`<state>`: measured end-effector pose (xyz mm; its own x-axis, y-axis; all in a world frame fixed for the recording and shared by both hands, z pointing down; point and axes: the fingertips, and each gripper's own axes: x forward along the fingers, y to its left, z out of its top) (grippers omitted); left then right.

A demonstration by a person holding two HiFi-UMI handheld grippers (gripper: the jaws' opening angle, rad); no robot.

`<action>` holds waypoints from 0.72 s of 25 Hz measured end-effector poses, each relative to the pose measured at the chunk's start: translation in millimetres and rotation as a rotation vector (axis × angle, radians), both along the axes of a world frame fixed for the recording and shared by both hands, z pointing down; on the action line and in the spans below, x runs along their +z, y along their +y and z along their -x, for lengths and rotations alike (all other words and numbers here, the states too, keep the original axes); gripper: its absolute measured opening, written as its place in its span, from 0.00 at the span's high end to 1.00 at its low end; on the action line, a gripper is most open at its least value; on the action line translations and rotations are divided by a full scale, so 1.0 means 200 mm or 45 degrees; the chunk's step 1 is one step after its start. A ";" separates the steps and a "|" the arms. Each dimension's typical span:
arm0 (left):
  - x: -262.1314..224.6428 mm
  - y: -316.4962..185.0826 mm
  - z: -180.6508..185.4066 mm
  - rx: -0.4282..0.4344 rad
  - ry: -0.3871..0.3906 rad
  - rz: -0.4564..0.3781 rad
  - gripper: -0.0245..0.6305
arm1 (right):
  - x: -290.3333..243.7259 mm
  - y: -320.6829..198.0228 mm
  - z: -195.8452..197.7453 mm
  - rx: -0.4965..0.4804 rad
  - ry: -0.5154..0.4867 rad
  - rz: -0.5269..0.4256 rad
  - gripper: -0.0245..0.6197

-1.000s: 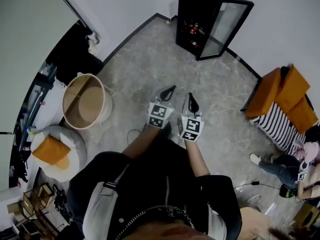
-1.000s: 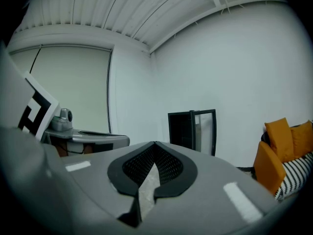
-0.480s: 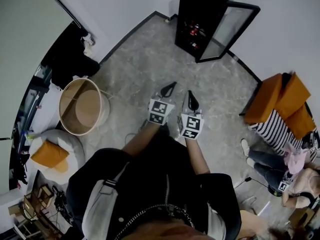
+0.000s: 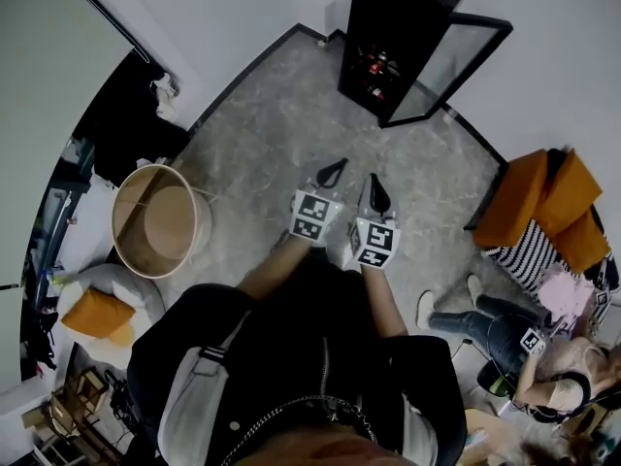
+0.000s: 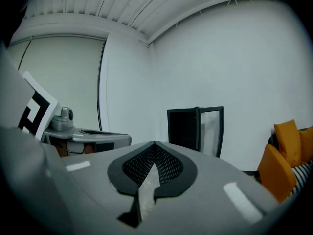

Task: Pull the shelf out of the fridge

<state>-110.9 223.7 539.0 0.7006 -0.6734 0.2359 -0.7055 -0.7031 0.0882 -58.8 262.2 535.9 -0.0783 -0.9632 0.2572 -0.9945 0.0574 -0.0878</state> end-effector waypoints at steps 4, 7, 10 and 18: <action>0.02 -0.06 0.03 0.017 0.005 0.008 0.95 | 0.01 -0.06 0.03 0.016 0.008 0.005 0.96; 0.03 -0.09 0.02 0.023 0.005 0.014 0.95 | 0.02 -0.07 0.03 0.026 0.012 0.020 0.96; 0.03 -0.10 0.02 0.034 0.005 0.017 0.95 | 0.01 -0.09 0.02 0.041 0.009 0.012 0.96; 0.07 -0.19 -0.01 0.041 0.000 0.040 0.95 | 0.05 -0.16 -0.01 0.052 0.018 0.036 0.96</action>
